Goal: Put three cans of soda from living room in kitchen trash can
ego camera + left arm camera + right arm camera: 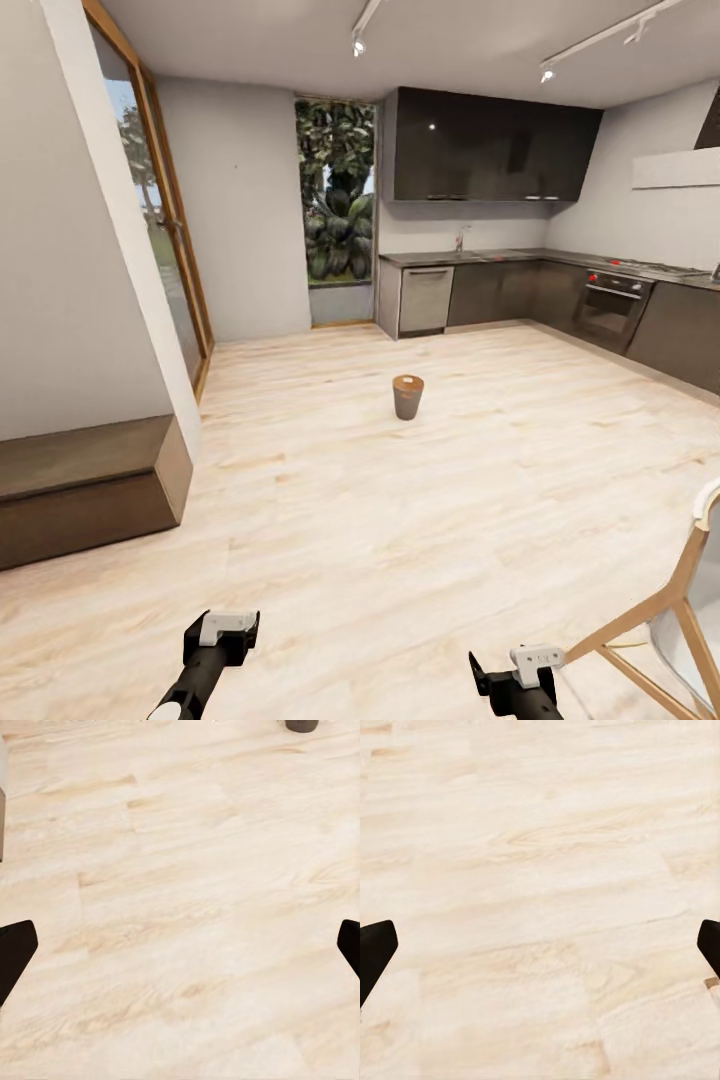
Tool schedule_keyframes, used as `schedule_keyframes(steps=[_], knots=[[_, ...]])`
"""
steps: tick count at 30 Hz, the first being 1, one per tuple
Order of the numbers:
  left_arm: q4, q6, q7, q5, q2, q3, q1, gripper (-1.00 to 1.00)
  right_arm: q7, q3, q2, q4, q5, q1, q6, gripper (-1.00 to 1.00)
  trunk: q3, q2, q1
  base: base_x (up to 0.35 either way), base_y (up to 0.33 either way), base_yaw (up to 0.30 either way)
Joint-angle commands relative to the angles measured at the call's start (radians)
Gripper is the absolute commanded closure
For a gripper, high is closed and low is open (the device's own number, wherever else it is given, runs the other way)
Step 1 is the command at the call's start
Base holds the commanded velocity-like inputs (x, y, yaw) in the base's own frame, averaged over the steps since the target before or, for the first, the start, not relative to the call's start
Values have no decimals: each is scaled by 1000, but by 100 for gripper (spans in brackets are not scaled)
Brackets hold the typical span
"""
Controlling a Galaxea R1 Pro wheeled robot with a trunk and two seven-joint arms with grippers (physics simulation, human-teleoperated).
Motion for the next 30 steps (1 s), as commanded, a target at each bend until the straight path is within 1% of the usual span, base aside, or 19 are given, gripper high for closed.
schedule_keyframes(steps=[1, 6, 8, 13, 30], knots=[[0, 1, 0, 0, 0, 0, 0, -100, 0, 0, 0, 0, 1, 0, 0, -100, 0, 0, 0, 285, 196, -28], [6, 1, 0, 0, 0, 0, -1, -100, 0, 0, 0, 2, 2, 0, 1, -100, 0, 0, 0, 267, 218, -15], [28, -1, 0, 1, 0, 0, -1, -100, 0, 0, 0, 2, 2, 0, 1, -100, 1, 0, 0, 233, 249, -5], [47, -3, 0, 2, 0, 0, -1, -100, 0, 0, 0, 3, 2, 0, 1, -100, 1, 0, 0, 213, 265, -2], [56, -4, 1, -1, 0, 0, -1, -100, 0, 1, 0, 4, 2, 0, 1, -100, 1, 0, 0, 236, 249, 0]])
